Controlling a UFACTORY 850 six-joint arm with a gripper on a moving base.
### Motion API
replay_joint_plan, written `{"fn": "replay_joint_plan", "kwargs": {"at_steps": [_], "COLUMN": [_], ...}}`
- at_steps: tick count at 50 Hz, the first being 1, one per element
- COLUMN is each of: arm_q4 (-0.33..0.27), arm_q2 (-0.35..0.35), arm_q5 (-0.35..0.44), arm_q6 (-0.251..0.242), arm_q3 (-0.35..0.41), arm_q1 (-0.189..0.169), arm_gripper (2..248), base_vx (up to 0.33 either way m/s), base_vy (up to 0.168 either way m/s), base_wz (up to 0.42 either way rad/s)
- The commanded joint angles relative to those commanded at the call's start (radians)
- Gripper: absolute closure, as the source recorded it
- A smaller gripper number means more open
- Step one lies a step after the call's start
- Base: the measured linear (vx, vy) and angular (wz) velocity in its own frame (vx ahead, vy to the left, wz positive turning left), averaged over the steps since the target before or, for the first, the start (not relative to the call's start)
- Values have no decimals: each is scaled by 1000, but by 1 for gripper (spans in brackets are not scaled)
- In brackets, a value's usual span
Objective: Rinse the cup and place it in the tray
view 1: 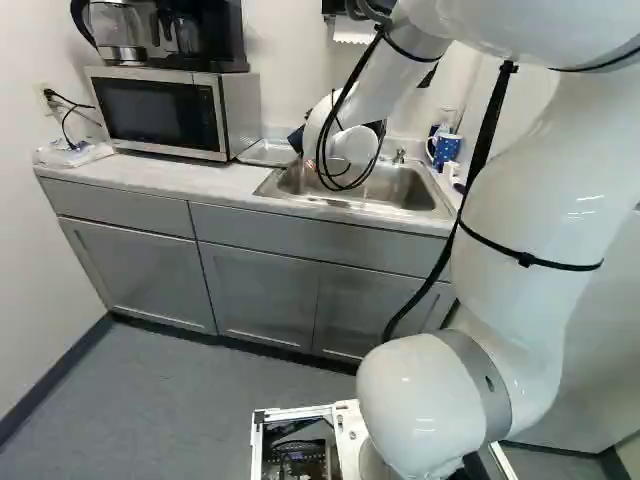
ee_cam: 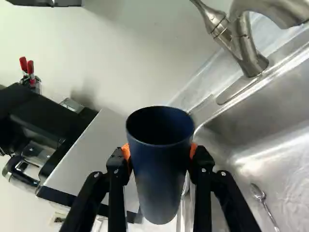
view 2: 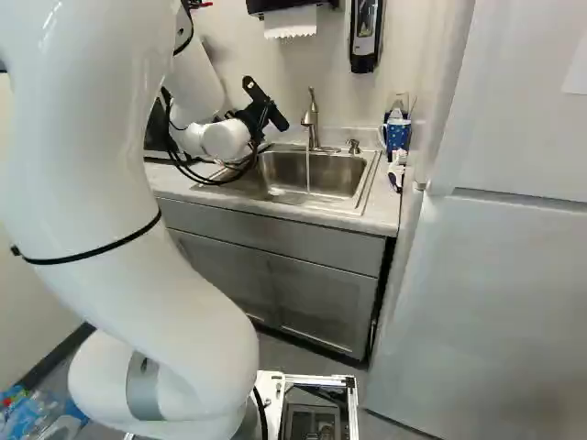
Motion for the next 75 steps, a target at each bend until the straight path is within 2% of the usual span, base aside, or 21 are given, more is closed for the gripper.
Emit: {"fn": "replay_joint_plan", "kwargs": {"at_steps": [75], "arm_q4": [0], "arm_q2": [0], "arm_q5": [0], "arm_q6": [-789], "arm_q3": [0], "arm_q1": [0], "arm_gripper": [124], "base_vx": [0], "base_vy": [0], "base_wz": [0]}}
